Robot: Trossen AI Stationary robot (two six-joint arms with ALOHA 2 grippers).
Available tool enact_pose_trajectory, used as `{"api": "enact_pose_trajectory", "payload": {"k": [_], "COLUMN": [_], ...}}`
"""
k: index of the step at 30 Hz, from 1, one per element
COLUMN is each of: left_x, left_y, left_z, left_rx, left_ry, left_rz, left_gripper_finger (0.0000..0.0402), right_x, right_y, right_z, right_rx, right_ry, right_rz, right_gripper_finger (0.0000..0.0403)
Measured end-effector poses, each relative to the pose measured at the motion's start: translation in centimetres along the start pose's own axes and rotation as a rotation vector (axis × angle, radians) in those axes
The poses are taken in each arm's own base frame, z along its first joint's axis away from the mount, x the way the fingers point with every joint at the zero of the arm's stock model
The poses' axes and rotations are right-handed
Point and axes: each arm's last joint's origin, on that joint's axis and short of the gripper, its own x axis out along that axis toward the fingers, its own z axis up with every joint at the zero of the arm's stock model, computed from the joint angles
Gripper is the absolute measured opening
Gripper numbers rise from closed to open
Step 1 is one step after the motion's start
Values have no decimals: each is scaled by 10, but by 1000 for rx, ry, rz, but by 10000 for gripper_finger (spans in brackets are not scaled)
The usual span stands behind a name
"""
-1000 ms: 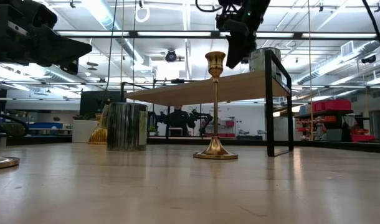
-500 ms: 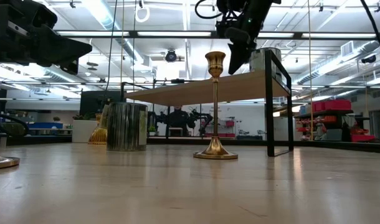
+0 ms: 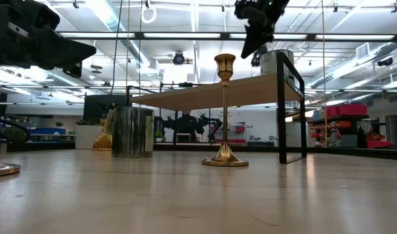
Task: Pick & Place candle stick holders
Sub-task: Put the bottom scented candle on the shelf aligned with the other scented candle
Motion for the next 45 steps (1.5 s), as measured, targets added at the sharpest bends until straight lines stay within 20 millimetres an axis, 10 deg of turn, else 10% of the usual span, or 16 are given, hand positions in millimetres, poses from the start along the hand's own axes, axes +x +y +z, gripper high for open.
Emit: {"api": "enact_pose_trajectory", "payload": {"k": [22, 45], "left_x": [0, 0], "left_y": [0, 0], "left_z": [0, 0], "left_rx": [0, 0], "left_ry": [0, 0], "left_rz": [0, 0], "left_gripper_finger": [12, 12], "right_x": [-58, -93], "right_y": [26, 109], "right_z": [-7, -24], "right_rx": [-32, -361], "right_ry": [-153, -225], "right_rz": [109, 326], "right_gripper_finger": [9, 9]}}
